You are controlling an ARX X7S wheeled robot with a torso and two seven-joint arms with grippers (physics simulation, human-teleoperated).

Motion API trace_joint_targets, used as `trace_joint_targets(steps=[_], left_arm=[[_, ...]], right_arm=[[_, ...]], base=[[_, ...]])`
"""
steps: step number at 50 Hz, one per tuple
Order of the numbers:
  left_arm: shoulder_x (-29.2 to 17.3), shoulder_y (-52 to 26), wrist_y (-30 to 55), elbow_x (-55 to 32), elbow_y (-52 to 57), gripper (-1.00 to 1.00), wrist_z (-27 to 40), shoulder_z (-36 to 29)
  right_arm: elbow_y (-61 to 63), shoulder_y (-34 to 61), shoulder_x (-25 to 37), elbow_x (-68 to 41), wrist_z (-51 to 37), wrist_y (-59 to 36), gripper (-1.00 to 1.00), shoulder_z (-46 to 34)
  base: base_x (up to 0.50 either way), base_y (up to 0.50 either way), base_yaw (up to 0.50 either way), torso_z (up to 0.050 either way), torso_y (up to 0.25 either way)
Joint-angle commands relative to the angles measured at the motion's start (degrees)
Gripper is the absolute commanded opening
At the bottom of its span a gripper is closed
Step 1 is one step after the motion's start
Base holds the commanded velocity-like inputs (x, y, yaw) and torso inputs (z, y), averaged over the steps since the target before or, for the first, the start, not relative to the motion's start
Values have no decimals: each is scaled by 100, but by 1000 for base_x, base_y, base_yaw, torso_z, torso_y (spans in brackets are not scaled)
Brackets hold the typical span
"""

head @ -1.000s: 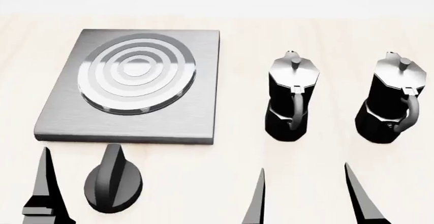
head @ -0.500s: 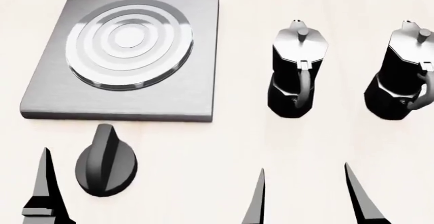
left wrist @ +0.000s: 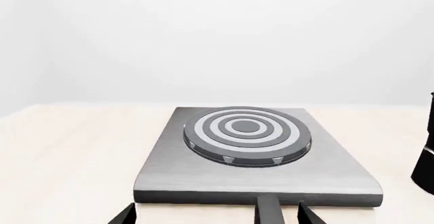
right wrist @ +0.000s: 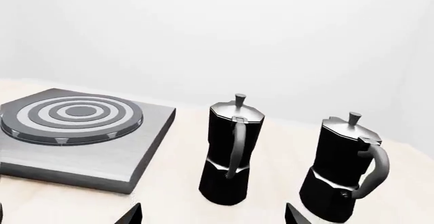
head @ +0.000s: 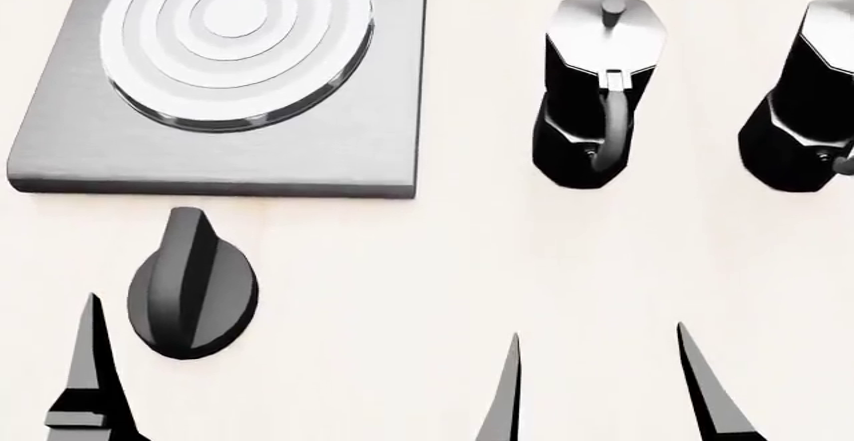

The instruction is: Turn off the stove.

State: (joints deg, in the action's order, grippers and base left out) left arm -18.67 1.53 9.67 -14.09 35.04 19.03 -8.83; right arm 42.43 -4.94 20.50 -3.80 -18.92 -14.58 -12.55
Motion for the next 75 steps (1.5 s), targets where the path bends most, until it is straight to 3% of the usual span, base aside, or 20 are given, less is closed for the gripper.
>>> trace_joint_targets(steps=[1, 25, 51, 75], left_arm=[[94, 16, -20, 50, -6, 100, -162, 121], [62, -31, 41, -188, 206, 100, -84, 196], [-1, -959, 1208, -553, 1542, 100, 170, -275], [214, -1441, 911, -211, 578, 100, 9, -892]], right_arm=[[-23, -27, -90, 89, 112, 82, 100, 137], [-133, -11, -47, -4, 87, 154, 100, 137], [-213, 17, -17, -88, 63, 203, 100, 115], [-265, 9, 15, -131, 44, 273, 100, 73]], base=[[0, 0, 0, 0, -115], [0, 0, 0, 0, -43], [0, 0, 0, 0, 0], [0, 0, 0, 0, 0]])
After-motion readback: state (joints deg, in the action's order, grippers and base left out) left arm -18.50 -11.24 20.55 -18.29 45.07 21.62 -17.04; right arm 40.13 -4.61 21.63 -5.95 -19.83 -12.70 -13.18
